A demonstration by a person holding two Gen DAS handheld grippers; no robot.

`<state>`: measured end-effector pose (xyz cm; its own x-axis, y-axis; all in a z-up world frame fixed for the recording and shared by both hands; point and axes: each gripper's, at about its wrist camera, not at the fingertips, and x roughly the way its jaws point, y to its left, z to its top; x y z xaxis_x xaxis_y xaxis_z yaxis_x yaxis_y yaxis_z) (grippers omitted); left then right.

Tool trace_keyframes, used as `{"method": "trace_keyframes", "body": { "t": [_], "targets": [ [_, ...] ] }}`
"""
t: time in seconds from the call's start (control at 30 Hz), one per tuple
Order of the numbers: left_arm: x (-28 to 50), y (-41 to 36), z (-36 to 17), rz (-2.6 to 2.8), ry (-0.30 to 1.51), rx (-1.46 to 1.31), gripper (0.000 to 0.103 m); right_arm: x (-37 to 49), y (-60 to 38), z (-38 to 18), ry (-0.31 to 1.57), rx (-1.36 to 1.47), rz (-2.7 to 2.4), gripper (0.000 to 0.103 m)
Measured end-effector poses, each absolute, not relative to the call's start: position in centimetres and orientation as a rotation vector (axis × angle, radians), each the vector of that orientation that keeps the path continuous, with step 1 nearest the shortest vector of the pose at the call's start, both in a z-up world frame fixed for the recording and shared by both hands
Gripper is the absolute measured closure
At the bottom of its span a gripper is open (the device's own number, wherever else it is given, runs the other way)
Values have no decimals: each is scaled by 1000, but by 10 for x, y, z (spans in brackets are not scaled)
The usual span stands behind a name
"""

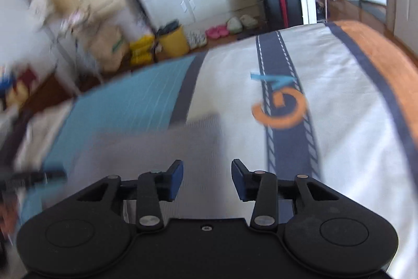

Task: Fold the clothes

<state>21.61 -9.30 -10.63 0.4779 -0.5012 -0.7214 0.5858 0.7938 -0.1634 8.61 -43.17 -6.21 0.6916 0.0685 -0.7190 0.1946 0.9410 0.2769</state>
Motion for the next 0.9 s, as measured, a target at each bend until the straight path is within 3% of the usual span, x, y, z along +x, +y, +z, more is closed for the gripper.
{"method": "trace_keyframes", "body": {
  "t": [0.07,0.2,0.33,0.4,0.43,0.47,0.63,0.8,0.87,0.9],
  "targets": [
    [189,-103,-98,-691,819,256,55,51,-416,-63,865,281,-88,57],
    [157,-113,-102,-833,931,181,52,8,-377,-73,931,83,-32,57],
    [143,-132,-110,-866,951,230,52,21,-356,-93,996,-17,-11,56],
    [140,-133,-122,-868,1010,242,47,25,-354,-95,987,-13,-36,59],
    [139,-130,-131,-861,1060,255,46,24,-356,-93,975,14,-60,84],
    [137,-127,-140,-854,1107,268,46,23,-357,-92,962,40,-83,94],
    [131,-90,-140,-809,1154,223,46,7,-365,-93,999,49,-150,98],
    [136,-84,-136,-815,1157,184,46,7,-374,-99,1055,106,-122,94],
    [133,-81,-129,-836,1132,170,45,4,-382,-96,1142,249,18,70],
    [131,-81,-125,-850,1107,162,45,2,-386,-94,1174,325,90,65]
  ]
}}
